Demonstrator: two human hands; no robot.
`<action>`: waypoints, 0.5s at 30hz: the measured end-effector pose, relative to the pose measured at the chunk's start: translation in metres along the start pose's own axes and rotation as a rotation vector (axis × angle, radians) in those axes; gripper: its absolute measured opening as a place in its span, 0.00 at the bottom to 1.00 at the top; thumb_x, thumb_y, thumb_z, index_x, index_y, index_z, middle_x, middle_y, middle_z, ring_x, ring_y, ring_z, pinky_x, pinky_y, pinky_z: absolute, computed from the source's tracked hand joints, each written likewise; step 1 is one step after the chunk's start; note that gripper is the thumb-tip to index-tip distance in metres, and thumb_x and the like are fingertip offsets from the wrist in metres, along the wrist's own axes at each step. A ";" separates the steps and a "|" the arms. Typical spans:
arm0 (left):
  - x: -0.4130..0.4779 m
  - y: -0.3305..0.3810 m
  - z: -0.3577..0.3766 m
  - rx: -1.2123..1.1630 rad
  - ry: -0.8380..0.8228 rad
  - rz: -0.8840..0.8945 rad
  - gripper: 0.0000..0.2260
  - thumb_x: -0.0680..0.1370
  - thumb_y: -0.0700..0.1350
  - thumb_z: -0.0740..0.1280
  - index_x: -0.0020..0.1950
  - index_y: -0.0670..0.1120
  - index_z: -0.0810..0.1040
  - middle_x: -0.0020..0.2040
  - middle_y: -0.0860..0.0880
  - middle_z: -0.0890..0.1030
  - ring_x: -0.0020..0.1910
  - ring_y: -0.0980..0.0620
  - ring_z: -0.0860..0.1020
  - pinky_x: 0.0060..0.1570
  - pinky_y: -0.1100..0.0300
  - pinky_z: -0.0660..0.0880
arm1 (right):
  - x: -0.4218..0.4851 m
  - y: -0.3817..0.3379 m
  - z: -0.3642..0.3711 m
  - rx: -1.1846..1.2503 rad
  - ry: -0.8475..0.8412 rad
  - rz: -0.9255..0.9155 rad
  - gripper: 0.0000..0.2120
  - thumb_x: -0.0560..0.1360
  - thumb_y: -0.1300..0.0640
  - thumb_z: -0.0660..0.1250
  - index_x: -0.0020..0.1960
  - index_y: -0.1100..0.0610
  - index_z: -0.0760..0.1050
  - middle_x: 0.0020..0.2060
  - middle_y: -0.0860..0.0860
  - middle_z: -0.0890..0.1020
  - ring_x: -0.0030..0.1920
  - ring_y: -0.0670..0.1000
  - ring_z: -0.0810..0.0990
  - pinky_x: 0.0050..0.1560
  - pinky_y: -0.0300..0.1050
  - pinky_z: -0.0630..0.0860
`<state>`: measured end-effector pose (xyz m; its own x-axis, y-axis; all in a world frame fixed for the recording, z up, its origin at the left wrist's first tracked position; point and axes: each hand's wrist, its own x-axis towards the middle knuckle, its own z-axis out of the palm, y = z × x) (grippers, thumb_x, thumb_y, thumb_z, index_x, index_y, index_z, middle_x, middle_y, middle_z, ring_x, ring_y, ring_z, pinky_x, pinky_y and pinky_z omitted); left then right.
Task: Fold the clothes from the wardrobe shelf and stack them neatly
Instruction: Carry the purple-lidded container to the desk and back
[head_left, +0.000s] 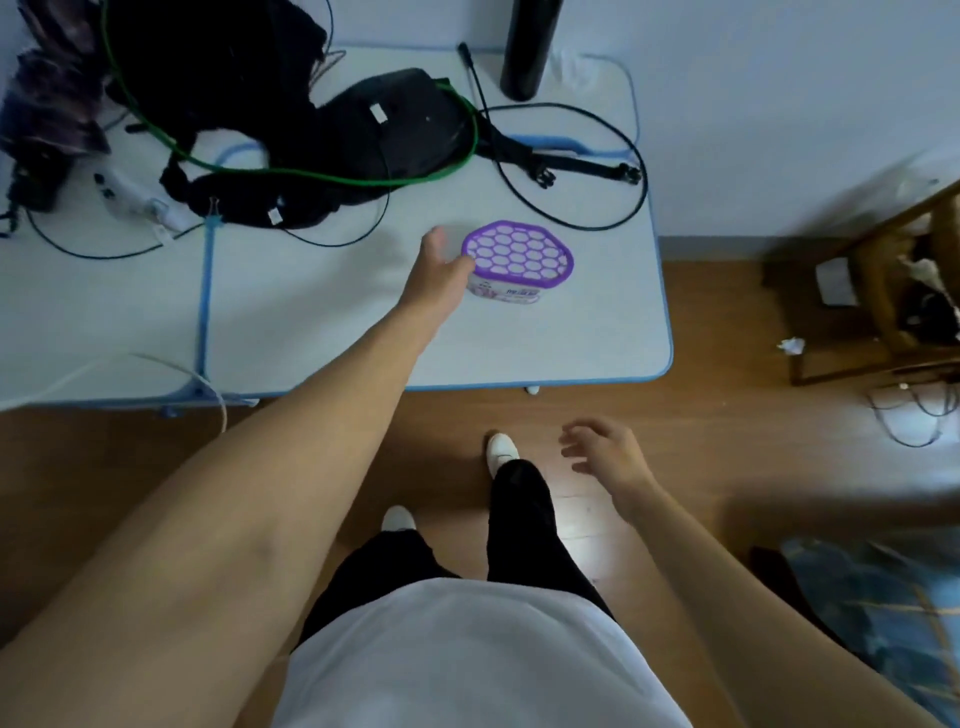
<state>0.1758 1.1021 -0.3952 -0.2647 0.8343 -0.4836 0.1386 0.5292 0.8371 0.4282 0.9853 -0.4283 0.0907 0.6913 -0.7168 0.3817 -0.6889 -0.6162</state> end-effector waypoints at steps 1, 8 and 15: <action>0.007 0.004 0.008 0.011 -0.001 -0.003 0.20 0.81 0.45 0.61 0.73 0.48 0.65 0.68 0.49 0.71 0.64 0.50 0.73 0.59 0.53 0.76 | 0.012 -0.021 -0.007 0.000 -0.007 -0.053 0.10 0.79 0.63 0.61 0.47 0.55 0.80 0.42 0.53 0.84 0.38 0.48 0.82 0.37 0.40 0.77; 0.017 0.005 0.038 -0.073 0.215 -0.098 0.19 0.80 0.40 0.62 0.71 0.47 0.73 0.65 0.50 0.76 0.62 0.51 0.75 0.62 0.51 0.76 | 0.095 -0.148 -0.043 -0.015 0.050 -0.332 0.12 0.79 0.61 0.60 0.59 0.56 0.77 0.53 0.50 0.81 0.55 0.53 0.80 0.55 0.51 0.78; 0.003 -0.017 0.066 -0.208 0.400 -0.215 0.10 0.79 0.39 0.63 0.60 0.45 0.79 0.56 0.48 0.81 0.58 0.47 0.80 0.60 0.49 0.77 | 0.164 -0.173 -0.027 -0.049 -0.242 -0.196 0.12 0.83 0.50 0.59 0.61 0.53 0.76 0.53 0.47 0.81 0.57 0.51 0.78 0.57 0.47 0.75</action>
<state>0.2361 1.1057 -0.4273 -0.6174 0.5637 -0.5487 -0.1417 0.6064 0.7824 0.4020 1.2241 -0.4300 -0.2086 0.7340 -0.6463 0.4149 -0.5320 -0.7381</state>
